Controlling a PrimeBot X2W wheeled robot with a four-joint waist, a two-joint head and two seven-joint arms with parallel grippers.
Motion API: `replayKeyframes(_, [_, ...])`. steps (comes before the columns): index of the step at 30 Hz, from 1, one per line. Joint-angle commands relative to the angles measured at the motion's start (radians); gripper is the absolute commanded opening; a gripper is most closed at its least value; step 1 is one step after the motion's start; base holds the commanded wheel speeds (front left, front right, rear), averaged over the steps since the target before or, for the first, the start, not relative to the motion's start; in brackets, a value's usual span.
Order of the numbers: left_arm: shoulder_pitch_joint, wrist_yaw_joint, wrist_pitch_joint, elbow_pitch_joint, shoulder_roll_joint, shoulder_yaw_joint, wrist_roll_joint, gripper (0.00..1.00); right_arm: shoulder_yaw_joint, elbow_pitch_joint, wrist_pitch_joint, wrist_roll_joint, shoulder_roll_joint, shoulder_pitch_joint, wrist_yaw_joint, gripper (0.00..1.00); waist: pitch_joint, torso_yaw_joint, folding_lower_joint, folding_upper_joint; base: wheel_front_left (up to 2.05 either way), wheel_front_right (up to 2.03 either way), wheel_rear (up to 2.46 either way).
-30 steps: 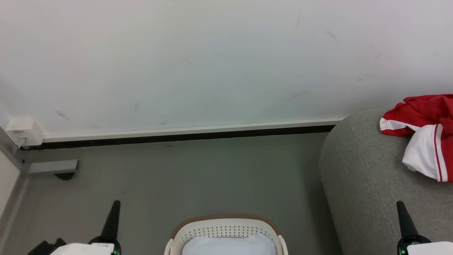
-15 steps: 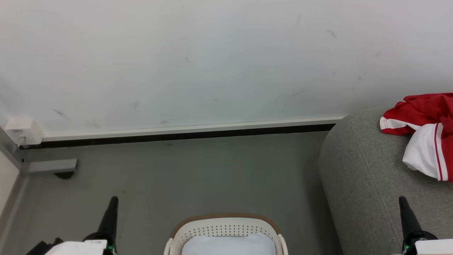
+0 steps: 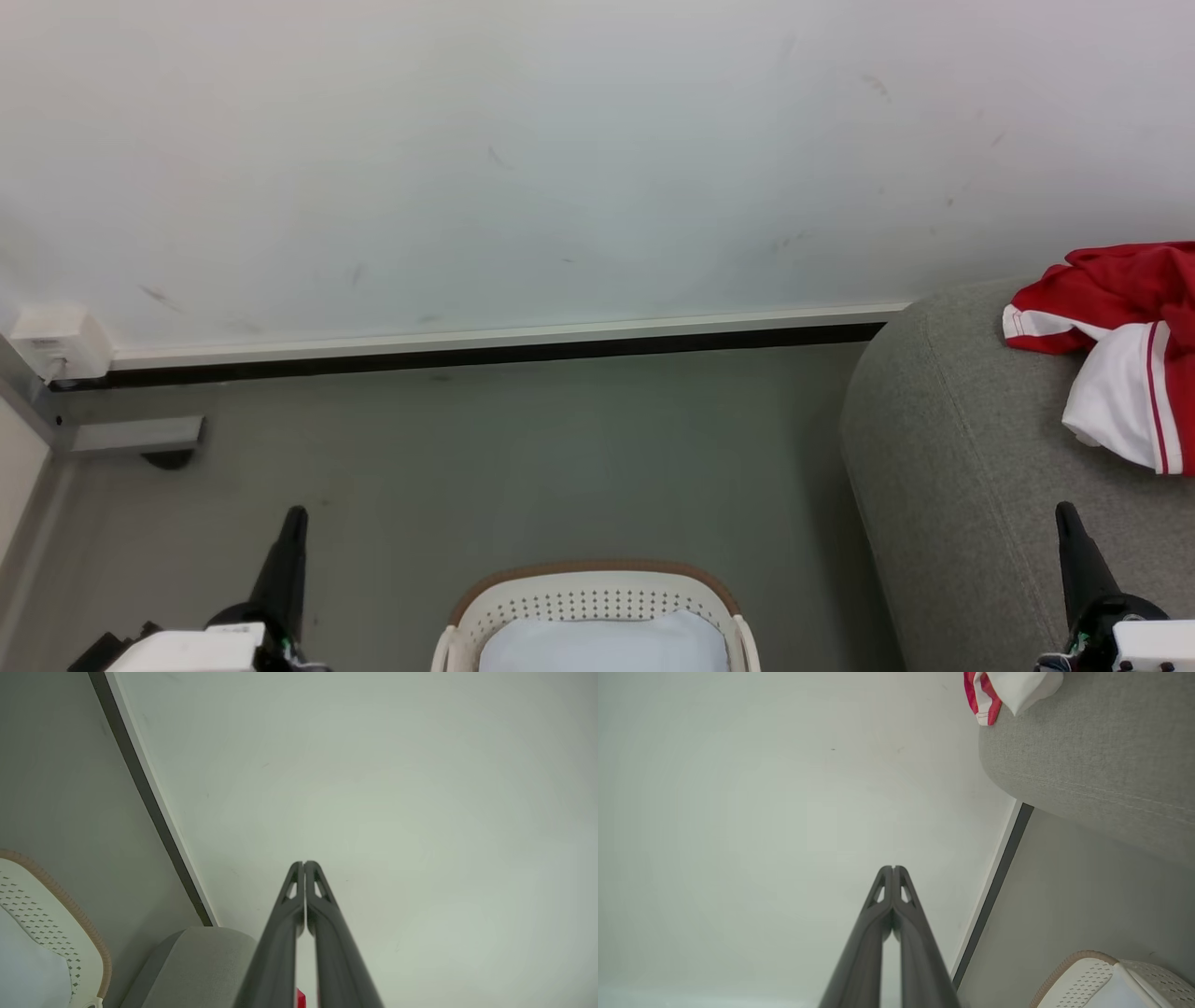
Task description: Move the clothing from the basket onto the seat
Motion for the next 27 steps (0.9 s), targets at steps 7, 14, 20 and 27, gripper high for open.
replayKeyframes(7, [-0.016, 0.001, 0.017, -0.006, 0.002, 0.010, -0.062, 0.00, -0.009, -0.014, 0.018, 0.058, -0.009, -0.015, -0.002, 0.00, 0.002, 0.000, 0.0000, -0.0001, 0.00, 0.00, 0.00])
replayKeyframes(14, [-0.017, 0.001, 0.022, -0.006, 0.001, 0.012, -0.083, 0.00, -0.010, -0.015, 0.022, 0.069, -0.009, -0.017, -0.002, 0.00, 0.004, -0.001, 0.0000, -0.0001, 0.00, 0.00, 0.00])
replayKeyframes(20, [-0.017, 0.001, 0.022, -0.006, 0.001, 0.012, -0.083, 0.00, -0.010, -0.015, 0.022, 0.069, -0.009, -0.017, -0.002, 0.00, 0.004, -0.001, 0.0000, -0.0001, 0.00, 0.00, 0.00])
replayKeyframes(27, [-0.017, 0.001, 0.022, -0.006, 0.001, 0.012, -0.083, 0.00, -0.010, -0.015, 0.022, 0.069, -0.009, -0.017, -0.002, 0.00, 0.004, -0.001, 0.0000, -0.0001, 0.00, 0.00, 0.00])
